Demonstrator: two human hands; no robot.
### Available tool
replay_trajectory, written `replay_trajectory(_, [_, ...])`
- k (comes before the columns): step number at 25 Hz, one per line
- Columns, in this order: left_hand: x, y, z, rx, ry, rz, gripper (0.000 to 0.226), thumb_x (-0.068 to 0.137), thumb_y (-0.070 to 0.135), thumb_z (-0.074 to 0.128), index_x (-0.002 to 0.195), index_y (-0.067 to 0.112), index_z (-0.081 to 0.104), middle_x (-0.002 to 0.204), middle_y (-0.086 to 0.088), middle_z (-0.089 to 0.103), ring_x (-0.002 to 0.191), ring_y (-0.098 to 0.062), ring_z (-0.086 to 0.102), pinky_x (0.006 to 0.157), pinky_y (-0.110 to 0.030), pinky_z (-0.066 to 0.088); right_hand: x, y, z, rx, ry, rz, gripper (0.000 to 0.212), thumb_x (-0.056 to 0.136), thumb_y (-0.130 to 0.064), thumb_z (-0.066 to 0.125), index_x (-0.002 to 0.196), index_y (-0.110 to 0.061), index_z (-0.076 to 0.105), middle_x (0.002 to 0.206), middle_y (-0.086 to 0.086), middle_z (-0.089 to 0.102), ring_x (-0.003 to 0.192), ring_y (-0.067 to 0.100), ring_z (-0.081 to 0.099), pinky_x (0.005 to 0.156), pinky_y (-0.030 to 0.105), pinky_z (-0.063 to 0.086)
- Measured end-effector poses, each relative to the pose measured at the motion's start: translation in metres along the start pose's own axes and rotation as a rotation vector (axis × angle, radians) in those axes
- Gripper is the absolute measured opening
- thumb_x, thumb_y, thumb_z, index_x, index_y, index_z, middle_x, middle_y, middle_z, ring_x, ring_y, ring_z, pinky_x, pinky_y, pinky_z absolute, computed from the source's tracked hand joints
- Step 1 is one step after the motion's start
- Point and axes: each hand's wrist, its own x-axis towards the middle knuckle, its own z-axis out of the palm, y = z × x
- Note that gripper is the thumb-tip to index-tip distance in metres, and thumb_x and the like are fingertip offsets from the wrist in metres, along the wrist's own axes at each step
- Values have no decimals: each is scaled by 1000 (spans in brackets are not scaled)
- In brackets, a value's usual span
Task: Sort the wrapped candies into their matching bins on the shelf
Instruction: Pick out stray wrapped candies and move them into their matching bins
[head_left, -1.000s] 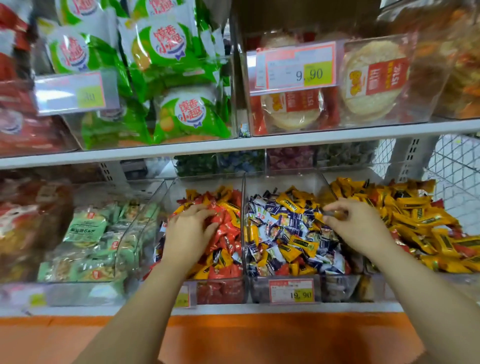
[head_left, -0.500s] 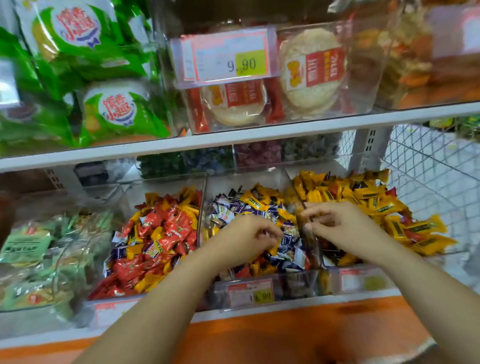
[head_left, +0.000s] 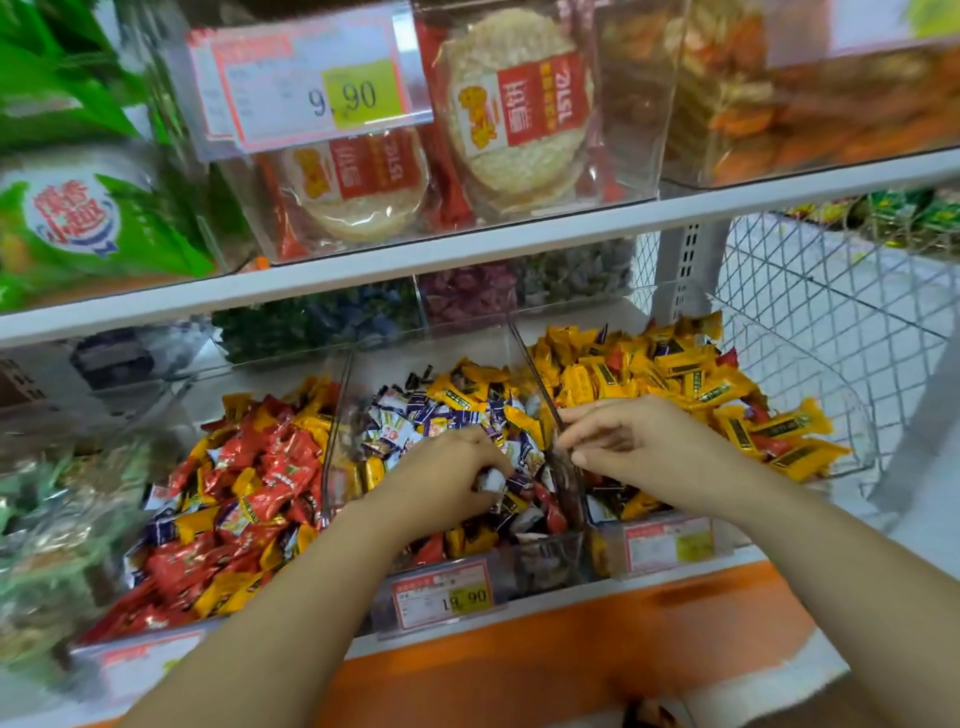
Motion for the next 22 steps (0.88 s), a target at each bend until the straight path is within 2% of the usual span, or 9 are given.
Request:
replay_trajectory(2, [-4,-8,-1,37,31,-75,31,89,33,58,120,36,57,127,10,47,109,-12,50,90,-30,43,1,0,0,9,5,1,19,86,-14,65,95,-29,71,132,-12,52,92,-7,59,74,-1,43])
replay_trajectory(4, [-6,-9,-2,93,61,-96,35,89,40,57,123,38,55,132,11,43,118,-12,44,98,-31,38,1,0,0,12,12,-5,19,85,-15,66,93,-31,71,132,-12,53,91,-7,61,76,2,45])
replay_trajectory(7, [-4,9,-5,82,118,33,34,87,43,58,121,39,57,124,15,49,116,-9,42,100,-32,36,0,1,0,2,18,-2,18,85,-16,66,94,-31,72,131,-13,54,91,-6,63,77,4,47])
replay_trajectory(10, [3,28,0,-80,-47,91,39,85,43,61,124,34,57,120,11,58,102,-8,52,91,-32,46,0,0,0,-9,20,3,18,85,-17,66,95,-31,71,132,-13,53,89,-5,63,78,7,48])
replay_trajectory(12, [11,31,6,-66,-130,72,46,81,51,62,124,36,55,121,11,60,101,-11,56,87,-34,49,0,0,0,2,16,9,18,85,-17,66,97,-29,71,133,-12,52,89,-4,64,78,8,48])
replay_trajectory(16, [22,27,7,-95,-208,21,43,77,57,64,115,37,57,109,12,60,93,-11,56,81,-36,52,-1,0,-1,18,1,9,18,85,-16,66,98,-28,70,134,-12,51,89,-1,64,83,13,50])
replay_trajectory(22, [24,30,8,-155,-249,51,30,79,51,65,105,35,63,99,18,58,80,-4,52,73,-29,49,1,1,-1,12,0,-1,16,85,-17,66,96,-27,71,133,-10,53,90,1,64,83,15,51])
